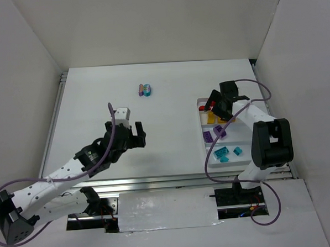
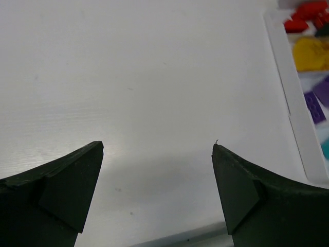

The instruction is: Sort the legos into containers by color

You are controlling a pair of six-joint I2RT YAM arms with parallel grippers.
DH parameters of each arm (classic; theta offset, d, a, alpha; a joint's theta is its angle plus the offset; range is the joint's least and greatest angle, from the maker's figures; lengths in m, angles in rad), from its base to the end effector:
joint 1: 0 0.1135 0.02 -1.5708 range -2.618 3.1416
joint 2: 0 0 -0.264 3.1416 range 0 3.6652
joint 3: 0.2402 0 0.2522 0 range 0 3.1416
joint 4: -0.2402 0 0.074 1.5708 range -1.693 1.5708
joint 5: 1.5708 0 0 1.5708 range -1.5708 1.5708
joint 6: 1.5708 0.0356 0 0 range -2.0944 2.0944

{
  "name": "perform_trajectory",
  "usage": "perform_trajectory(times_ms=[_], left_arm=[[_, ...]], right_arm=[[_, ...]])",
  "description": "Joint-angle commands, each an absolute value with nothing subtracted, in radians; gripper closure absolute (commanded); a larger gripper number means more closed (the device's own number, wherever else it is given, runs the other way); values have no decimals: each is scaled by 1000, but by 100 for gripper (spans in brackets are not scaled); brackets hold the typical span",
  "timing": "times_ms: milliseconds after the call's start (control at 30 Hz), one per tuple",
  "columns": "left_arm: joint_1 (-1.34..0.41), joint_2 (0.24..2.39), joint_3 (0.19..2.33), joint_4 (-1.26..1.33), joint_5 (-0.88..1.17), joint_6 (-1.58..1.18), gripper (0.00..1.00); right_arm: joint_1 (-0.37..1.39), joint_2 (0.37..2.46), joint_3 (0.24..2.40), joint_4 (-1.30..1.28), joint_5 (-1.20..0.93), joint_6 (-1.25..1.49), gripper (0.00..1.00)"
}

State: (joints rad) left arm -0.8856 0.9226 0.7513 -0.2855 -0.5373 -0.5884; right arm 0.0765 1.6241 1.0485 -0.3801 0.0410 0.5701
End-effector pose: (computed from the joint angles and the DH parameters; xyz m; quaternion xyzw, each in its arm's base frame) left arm 0.1445 -0.1480 0.2952 -0.0176 0.8302 -0.1757 0.5288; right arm 0.3346 0.0242 0.2046 0.2388 0.9225 0.0776 0.2932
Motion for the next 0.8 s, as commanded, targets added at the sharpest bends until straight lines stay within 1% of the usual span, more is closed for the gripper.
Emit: perform_trajectory(times_ms=[0, 33, 100, 133, 167, 233, 267, 300, 333, 400, 433, 467, 500, 533, 567, 667, 767], left_arm=[[-729, 968, 828, -307, -465, -708, 0], [-663, 1013, 840, -307, -459, -719, 1], [-602, 1081, 883, -275, -430, -713, 1], [-536, 1127, 905, -261, -364, -709, 1], [-508, 1232, 966, -252, -335, -698, 1], [-442, 1349, 1035, -218, -275, -666, 1], [-428, 1465, 1111, -201, -262, -648, 0], [-416, 1523, 1152, -155, -246, -594, 1], [-390, 1645, 1254, -144, -212, -569, 1], [-361, 1770, 1375, -146, -164, -505, 0], [-356, 1889, 1437, -149, -150, -486, 0], [-354, 1949, 1571, -166, -155, -457, 1], [-353, 2004, 1638, -188, -167, -442, 0], [-348, 2116, 1708, -242, -178, -430, 0], [-345, 2172, 1855, -276, -175, -407, 1], [-333, 2327, 2033, -308, -126, -342, 0], [-331, 2405, 2094, -273, -94, -281, 1]], right_arm=[[120, 1488, 1098, -405, 58, 563, 0], [150, 1433, 1094, -410, 63, 566, 0], [185, 1375, 1066, -411, 64, 565, 0], [231, 1349, 1055, -410, 64, 563, 0], [256, 1298, 1034, -411, 60, 560, 1], [288, 1250, 1014, -419, 37, 561, 0], [314, 1196, 987, -417, 17, 558, 0], [319, 1166, 971, -416, 6, 561, 0], [330, 1107, 942, -413, -32, 563, 0], [337, 1046, 919, -416, -63, 564, 0], [341, 992, 908, -414, -80, 566, 0], [348, 967, 888, -410, -118, 563, 0], [357, 944, 878, -405, -136, 568, 0], [360, 907, 868, -400, -159, 568, 0], [365, 891, 848, -390, -197, 571, 0], [380, 858, 813, -367, -254, 575, 0], [396, 844, 789, -353, -310, 569, 1]])
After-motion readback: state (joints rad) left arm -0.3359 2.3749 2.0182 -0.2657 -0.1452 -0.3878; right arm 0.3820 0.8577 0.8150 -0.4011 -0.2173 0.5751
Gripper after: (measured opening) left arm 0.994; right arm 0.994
